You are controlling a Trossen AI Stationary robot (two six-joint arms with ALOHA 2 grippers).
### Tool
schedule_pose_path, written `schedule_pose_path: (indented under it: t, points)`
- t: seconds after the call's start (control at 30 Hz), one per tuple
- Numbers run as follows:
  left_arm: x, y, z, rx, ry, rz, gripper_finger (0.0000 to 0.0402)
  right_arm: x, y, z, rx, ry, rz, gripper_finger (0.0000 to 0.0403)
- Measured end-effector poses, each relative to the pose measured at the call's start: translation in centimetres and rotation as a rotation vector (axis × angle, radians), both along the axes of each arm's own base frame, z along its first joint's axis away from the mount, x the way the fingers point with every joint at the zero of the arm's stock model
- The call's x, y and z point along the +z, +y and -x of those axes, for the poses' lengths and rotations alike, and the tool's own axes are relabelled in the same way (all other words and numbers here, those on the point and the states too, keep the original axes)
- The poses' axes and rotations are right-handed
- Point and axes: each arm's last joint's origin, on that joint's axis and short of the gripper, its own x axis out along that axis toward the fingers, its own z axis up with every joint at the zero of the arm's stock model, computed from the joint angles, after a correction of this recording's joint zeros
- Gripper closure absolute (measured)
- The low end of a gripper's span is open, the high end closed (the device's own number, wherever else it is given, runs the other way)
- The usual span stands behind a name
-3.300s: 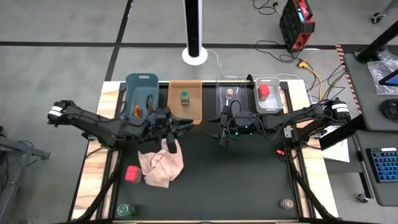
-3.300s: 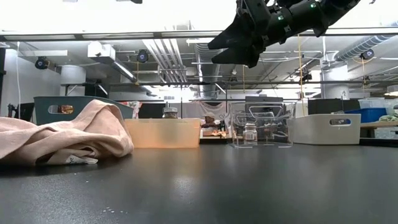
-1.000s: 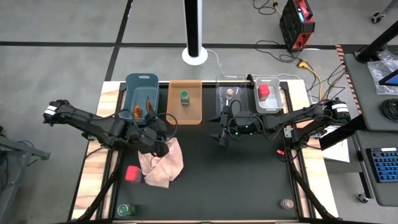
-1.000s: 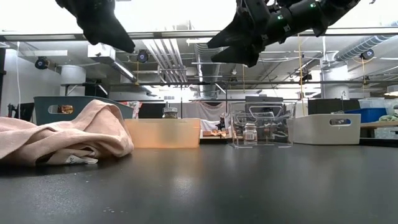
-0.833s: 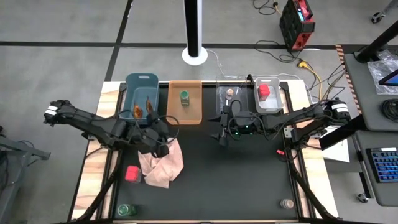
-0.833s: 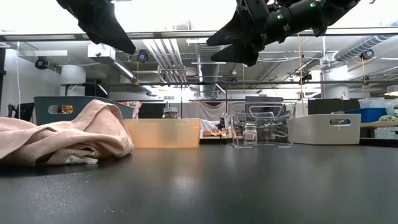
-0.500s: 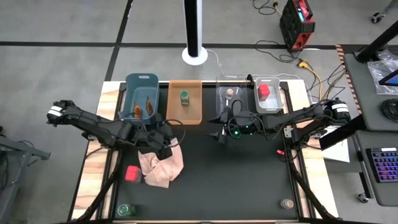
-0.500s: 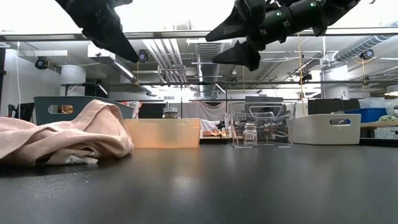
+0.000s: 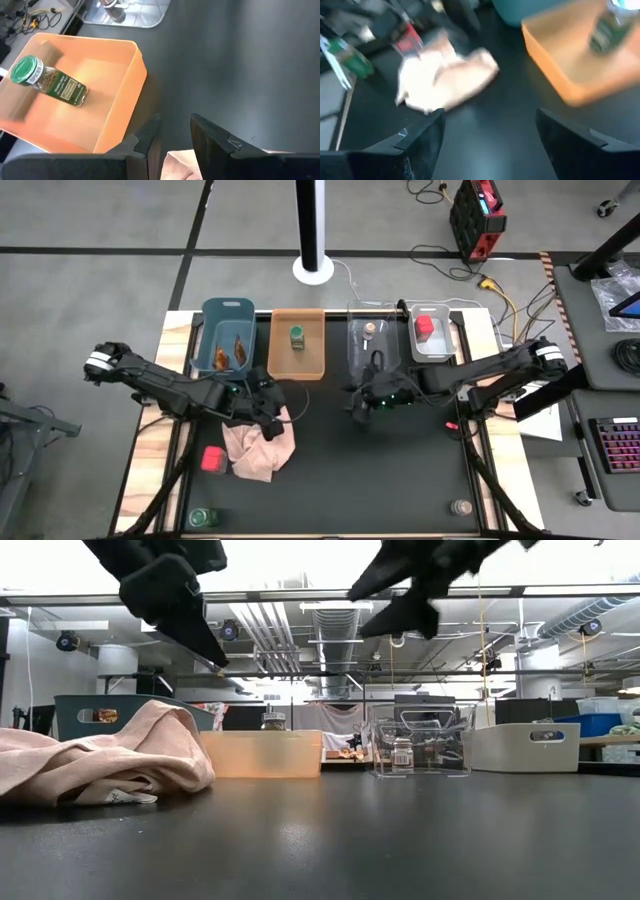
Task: Sort spices by type
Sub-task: Put the brown seasoning bottle into the transparent bin
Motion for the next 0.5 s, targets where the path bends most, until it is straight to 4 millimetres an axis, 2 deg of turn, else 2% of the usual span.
schedule_pose_path:
  t: [0.17, 0.37, 0.5]
  points:
    - [0.7, 0.0, -0.3, 0.012, -0.009, -0.003, 0.0312, 3.4, 2.1, 1.7, -0.116, 0.295, -0.066, 0.0108]
    - [1.6, 0.0, -0.2, 0.013, -0.012, -0.03, 0.0312, 6.6, 4.6, 4.1, -0.252, 0.433, -0.234, 0.0102]
    - [2.0, 0.0, -0.1, 0.063, -0.036, -0.113, 0.0312, 7.2, 6.0, 5.4, -0.357, 0.51, -0.396, 0.0096]
